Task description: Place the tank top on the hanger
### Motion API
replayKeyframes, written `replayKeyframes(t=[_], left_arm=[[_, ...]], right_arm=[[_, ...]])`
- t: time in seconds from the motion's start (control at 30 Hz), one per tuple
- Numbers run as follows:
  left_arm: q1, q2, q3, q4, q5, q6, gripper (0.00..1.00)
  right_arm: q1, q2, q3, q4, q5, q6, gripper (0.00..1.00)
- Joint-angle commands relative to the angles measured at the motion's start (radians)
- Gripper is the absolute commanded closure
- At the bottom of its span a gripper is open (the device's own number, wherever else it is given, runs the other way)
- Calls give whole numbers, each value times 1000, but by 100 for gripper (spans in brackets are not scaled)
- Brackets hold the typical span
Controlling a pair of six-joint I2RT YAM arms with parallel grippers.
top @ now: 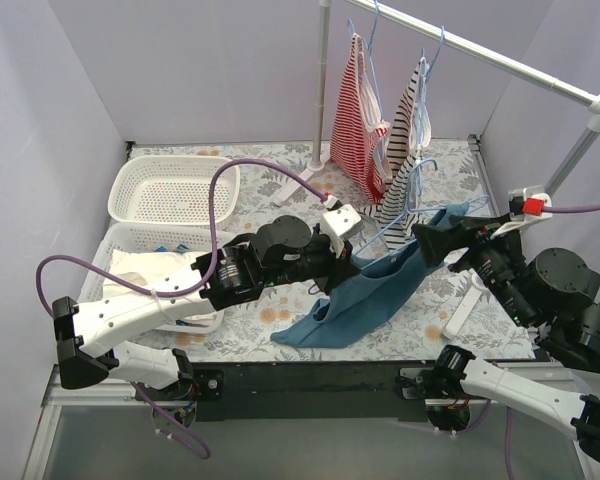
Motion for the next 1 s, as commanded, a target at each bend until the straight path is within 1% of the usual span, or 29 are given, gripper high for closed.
replayKeyframes(t=[0.0,0.03,0.07,0.1,0.13,0.17,0.23,0.27,0.33,0.37,0.43,0.47,0.5,0.67,0.77,0.83,0.93,0.97], left_arm=[[-4,-25,19,68,-80,-26,100],[-4,-22,32,65,-89,-29,100],[-4,-7,42,62,-92,-29,100],[-4,4,57,59,-85,-29,100],[-4,13,89,48,-81,-31,100],[-4,27,110,39,-81,-34,100],[-4,67,173,13,-75,-32,100],[-4,78,192,5,-74,-32,100],[-4,118,232,-16,-78,-31,100],[-4,131,279,-25,-80,-35,100],[-4,186,340,-72,-89,-37,100],[-4,208,367,-88,-98,-40,100],[-4,223,423,-100,-113,-43,100],[-4,343,604,-191,-161,-46,100],[-2,407,710,-238,-178,-61,100],[-2,435,778,-263,-175,-73,100],[-2,486,836,-283,-164,-89,100],[-2,500,883,-289,-158,-104,100]], right_arm=[[3,-35,-49,78,-92,-1,12],[3,-37,-62,85,-146,-29,12],[3,-35,-68,98,-268,-42,12],[3,-32,-72,107,-334,-56,13],[3,-26,-83,118,-400,-82,13],[3,-23,-92,124,-518,-89,14],[3,-22,-126,142,-636,-105,15],[3,-23,-138,147,-731,-115,15],[1,-28,-167,159,-812,-125,16],[3,-31,-193,170,-880,-133,16],[3,-40,-223,184,-936,-136,16],[3,-45,-243,202,-989,-138,16],[3,-48,-273,211,-1011,-135,16],[3,-75,-368,233,-1082,-125,17],[3,-84,-414,240,-1085,-115,18],[3,-84,-462,263,-1088,-104,18],[3,-69,-503,289,-1094,-95,18],[4,-66,-523,293,-1097,-95,19]])
